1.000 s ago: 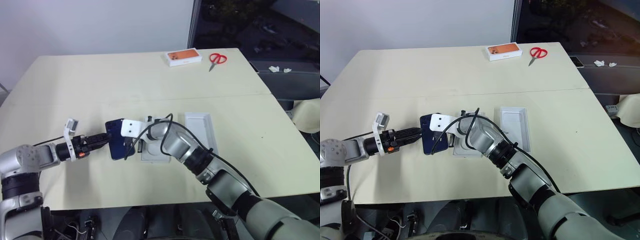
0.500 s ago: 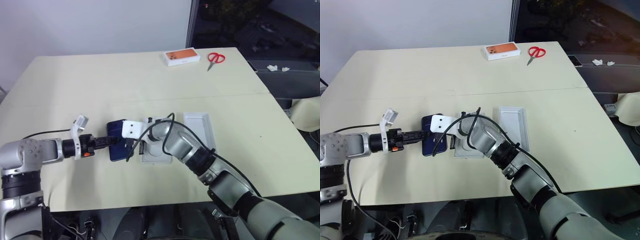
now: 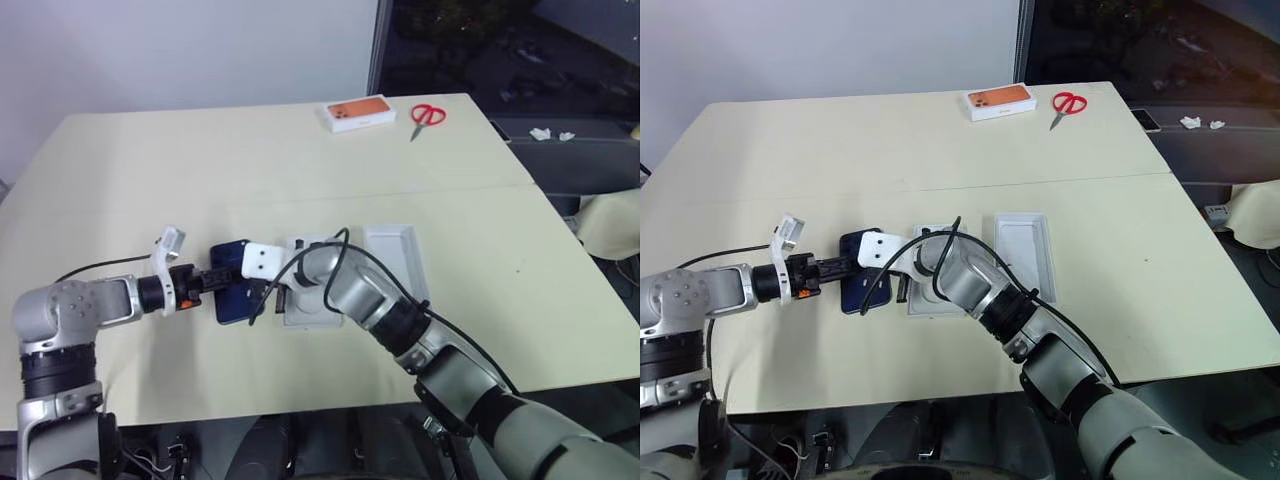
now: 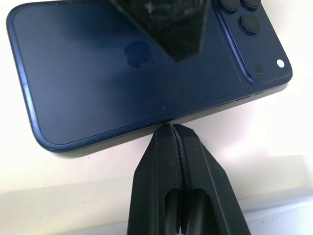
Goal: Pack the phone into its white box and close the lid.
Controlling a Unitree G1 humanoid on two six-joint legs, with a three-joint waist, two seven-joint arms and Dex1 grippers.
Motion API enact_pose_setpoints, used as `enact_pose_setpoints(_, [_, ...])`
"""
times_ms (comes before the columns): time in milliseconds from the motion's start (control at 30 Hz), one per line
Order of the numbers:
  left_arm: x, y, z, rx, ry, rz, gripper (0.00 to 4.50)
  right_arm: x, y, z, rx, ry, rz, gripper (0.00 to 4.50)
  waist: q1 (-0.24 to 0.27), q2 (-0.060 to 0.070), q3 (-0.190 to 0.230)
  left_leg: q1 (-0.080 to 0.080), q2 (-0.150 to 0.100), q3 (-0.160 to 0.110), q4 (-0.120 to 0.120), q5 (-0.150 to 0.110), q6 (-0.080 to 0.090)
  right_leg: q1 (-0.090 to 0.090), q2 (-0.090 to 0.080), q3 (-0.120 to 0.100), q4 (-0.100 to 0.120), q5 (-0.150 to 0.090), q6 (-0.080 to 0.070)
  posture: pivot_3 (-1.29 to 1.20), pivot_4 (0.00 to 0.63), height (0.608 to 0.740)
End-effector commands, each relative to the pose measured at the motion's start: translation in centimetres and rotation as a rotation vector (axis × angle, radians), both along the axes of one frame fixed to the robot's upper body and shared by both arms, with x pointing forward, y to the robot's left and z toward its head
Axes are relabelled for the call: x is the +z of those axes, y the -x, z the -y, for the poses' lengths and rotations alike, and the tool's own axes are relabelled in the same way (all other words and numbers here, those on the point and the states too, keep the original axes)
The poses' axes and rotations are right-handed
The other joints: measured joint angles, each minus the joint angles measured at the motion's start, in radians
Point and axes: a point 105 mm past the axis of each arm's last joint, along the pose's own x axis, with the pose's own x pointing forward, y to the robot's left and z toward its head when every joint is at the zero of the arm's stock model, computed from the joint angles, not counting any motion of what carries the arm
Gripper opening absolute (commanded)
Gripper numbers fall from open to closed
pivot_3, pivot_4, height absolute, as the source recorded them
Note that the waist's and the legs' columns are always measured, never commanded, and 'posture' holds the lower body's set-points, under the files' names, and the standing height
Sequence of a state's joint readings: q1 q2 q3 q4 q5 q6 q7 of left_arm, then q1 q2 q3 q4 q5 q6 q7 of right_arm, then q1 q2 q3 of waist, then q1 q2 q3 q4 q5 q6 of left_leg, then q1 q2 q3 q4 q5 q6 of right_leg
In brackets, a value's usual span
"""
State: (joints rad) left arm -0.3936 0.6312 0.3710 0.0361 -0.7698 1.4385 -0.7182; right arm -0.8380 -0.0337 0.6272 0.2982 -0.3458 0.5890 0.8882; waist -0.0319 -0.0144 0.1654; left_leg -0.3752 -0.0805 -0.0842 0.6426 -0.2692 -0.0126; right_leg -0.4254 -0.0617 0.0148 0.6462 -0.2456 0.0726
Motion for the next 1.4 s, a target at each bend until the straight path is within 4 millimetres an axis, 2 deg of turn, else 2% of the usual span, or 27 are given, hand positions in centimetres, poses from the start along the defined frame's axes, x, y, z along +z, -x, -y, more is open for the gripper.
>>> enact_pose_setpoints(33, [0.2,0.9,-2.0,0.042,-0.049,-0.028,4.5,-0.7,0.6,0.1,0.022,0.01,-0.027,0.04,-0.008,0.0,0.0,0.0,0.0,0.0,0.0,0.0,0.0,0.0,0.0,0.0,0.0,0.0,0.0,0.0,0.15,0.74])
enact_pose_setpoints(233, [-0.1,1.4,-4.1,0.104,-0.102,-0.048,4.5,-0.3,0.1,-0.2,0.002,-0.005,-0.017,0.04,-0.011,0.0,0.0,0.0,0.0,0.0,-0.002,0.0,-0.001,-0.001,0.0,0.0,-0.001,0.0,0.0,0.0,0.15,0.74])
enact_pose_setpoints(467, [-1.8,0.9,-2.0,0.065,-0.098,-0.074,4.5,-0.4,1.0,-0.8,0.033,-0.017,-0.049,0.04,-0.009,0.0,0.0,0.001,0.0,0.0,-0.003,0.001,-0.001,-0.001,0.0,0.0,-0.001,0.0,0.0,0.0,0.15,0.74])
enact_pose_setpoints(600, [-2.2,0.3,-0.8,0.051,-0.075,-0.073,4.5,-0.6,2.0,-1.4,0.066,-0.022,-0.079,0.04,-0.004,0.0,0.0,0.001,0.0,0.0,-0.003,0.001,-0.001,0.0,0.0,0.0,-0.001,0.0,0.0,0.0,0.15,0.74])
enact_pose_setpoints(733, [-2.3,0.1,-0.2,0.039,-0.059,-0.075,4.5,-0.7,2.2,-1.8,0.062,-0.023,-0.08,0.04,-0.004,0.001,-0.001,0.002,0.0,0.0,-0.003,0.001,-0.001,0.0,0.0,0.0,-0.001,0.0,0.0,0.0,0.15,0.74])
enact_pose_setpoints(1000, [-2.0,-0.1,0.4,0.029,0.007,-0.076,4.5,-1.2,1.6,-1.2,0.033,-0.008,-0.064,0.04,-0.004,0.001,-0.001,0.002,0.0,0.0,-0.003,0.001,-0.001,0.0,0.0,0.0,-0.001,0.0,0.0,0.0,0.15,0.74])
enact_pose_setpoints(1300, [-2.8,0.2,0.3,0.027,0.006,-0.102,4.5,-0.8,0.8,-1.0,0.019,-0.013,-0.038,0.04,-0.007,0.001,-0.001,0.002,0.0,0.0,-0.004,0.001,-0.002,0.0,0.0,0.0,-0.001,0.0,0.0,0.0,0.15,0.74])
enact_pose_setpoints(1400, [-2.8,0.1,1.1,0.007,0.068,-0.108,4.5,-0.8,0.6,-1.0,0.017,-0.012,-0.034,0.04,-0.006,0.002,-0.002,0.003,0.0,0.0,-0.004,0.001,-0.002,0.0,0.0,0.0,-0.001,0.0,0.0,0.0,0.15,0.74])
